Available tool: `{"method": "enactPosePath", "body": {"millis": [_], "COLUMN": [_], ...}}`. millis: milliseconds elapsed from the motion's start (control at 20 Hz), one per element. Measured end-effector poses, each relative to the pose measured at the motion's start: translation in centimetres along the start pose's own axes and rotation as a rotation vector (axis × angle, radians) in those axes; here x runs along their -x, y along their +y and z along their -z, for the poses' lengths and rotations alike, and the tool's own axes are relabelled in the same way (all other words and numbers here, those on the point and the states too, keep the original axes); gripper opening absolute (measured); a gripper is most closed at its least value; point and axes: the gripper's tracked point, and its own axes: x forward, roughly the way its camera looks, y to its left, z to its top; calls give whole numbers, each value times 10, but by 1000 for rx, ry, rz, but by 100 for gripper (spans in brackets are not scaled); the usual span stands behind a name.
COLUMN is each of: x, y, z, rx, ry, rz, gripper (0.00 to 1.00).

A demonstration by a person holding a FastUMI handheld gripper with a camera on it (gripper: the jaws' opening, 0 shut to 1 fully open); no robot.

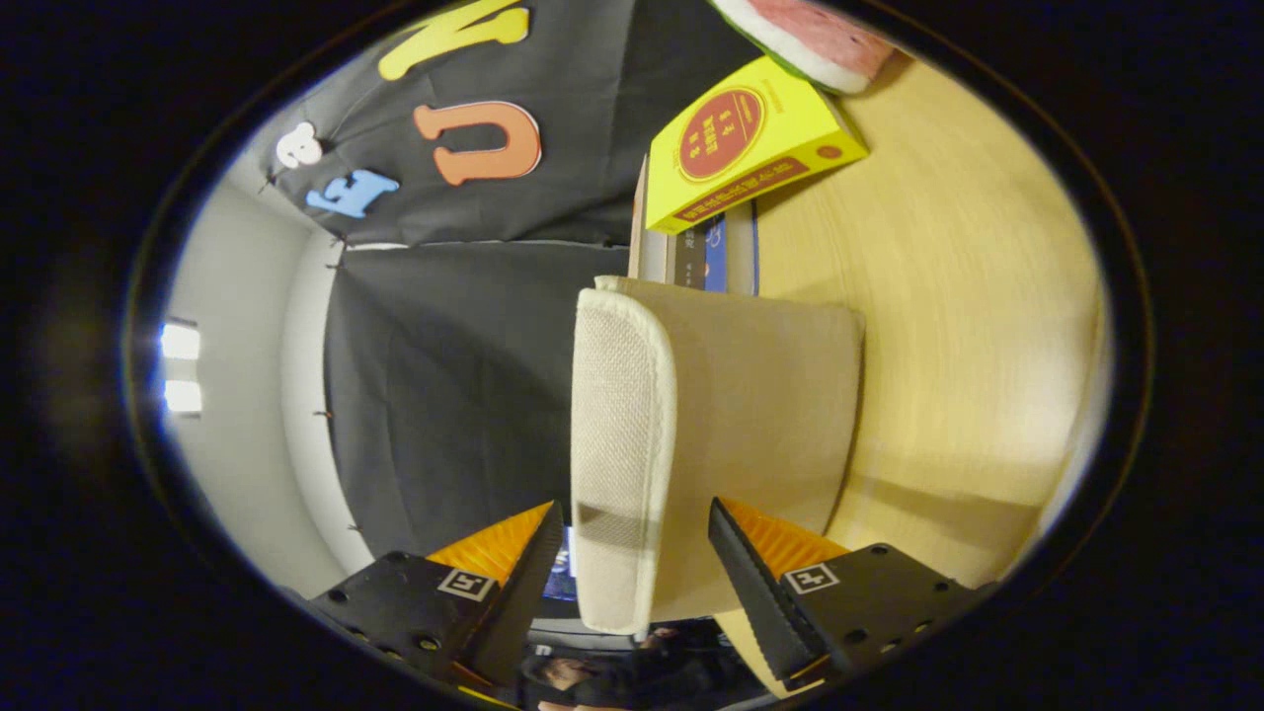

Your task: Open the storage box then place both shoes into the box .Put the left shoe in first, then the right shoe, with the right side of both shoes facing outward in a uniform manner.

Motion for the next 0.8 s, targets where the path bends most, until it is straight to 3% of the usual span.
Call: {"method": "enactPosePath", "body": {"millis": [50,100,250,300,350,450,600,700,800], "x": [-1,-2,0,1,8,8,17,20,19], "y": [4,6,10,11,4,6,13,21,29], "z": [1,3,6,6,-2,0,2,1,5], "rx": [-9,-11,-9,-8,6,-26,10,49,79], "ry": [5,14,25,26,8,-28,-47,-63,-67], "rz": [-20,-30,-27,-30,23,49,72,99,129], "gripper": [82,82,66,67,67,22,13,1,0]}}
